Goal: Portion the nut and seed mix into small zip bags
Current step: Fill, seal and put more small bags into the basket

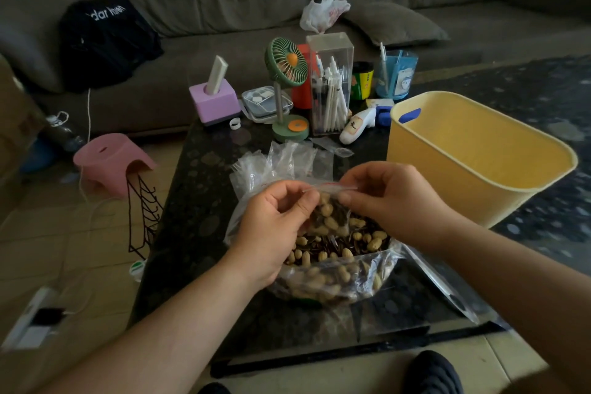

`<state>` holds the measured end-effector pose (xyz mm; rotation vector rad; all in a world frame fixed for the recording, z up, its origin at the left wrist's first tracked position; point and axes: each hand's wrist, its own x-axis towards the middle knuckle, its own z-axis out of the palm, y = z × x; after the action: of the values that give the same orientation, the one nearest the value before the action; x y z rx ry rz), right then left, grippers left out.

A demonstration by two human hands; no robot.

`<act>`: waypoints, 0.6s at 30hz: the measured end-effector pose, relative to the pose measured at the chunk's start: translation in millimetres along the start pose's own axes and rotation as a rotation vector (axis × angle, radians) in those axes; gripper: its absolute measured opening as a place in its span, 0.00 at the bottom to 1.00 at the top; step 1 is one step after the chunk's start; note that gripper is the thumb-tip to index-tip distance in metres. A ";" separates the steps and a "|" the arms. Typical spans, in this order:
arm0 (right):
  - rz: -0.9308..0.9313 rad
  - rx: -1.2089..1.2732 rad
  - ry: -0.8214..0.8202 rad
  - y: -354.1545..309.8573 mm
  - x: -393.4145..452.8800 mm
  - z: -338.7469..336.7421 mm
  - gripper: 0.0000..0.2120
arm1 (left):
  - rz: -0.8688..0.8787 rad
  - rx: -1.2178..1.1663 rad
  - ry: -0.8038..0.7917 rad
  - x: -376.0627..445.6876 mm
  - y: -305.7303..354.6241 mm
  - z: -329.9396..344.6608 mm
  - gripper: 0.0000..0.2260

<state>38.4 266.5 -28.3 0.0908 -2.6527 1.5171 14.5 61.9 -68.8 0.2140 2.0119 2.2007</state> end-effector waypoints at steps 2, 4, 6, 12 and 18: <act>0.047 0.015 -0.018 0.9 -0.8 -0.9 0.03 | -0.021 -0.028 0.003 -1.5 1.6 1.5 0.04; 0.080 0.041 -0.024 1.4 -1.4 -1.8 0.02 | -0.041 -0.046 0.011 -2.9 3.2 2.7 0.04; 0.089 0.066 -0.026 1.1 -2.3 -2.1 0.01 | -0.054 -0.055 0.022 -3.8 3.9 3.9 0.06; 0.130 0.231 -0.016 -1.1 -3.0 -2.1 0.02 | -0.107 -0.110 0.056 -3.6 6.4 3.1 0.04; 0.120 0.192 -0.012 -2.1 -3.5 -1.5 0.01 | -0.155 -0.126 0.105 -1.3 6.3 4.0 0.05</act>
<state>42.1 266.7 -26.1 -0.0476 -2.5565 1.8111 16.5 65.0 -62.2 -0.0712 1.8615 2.2720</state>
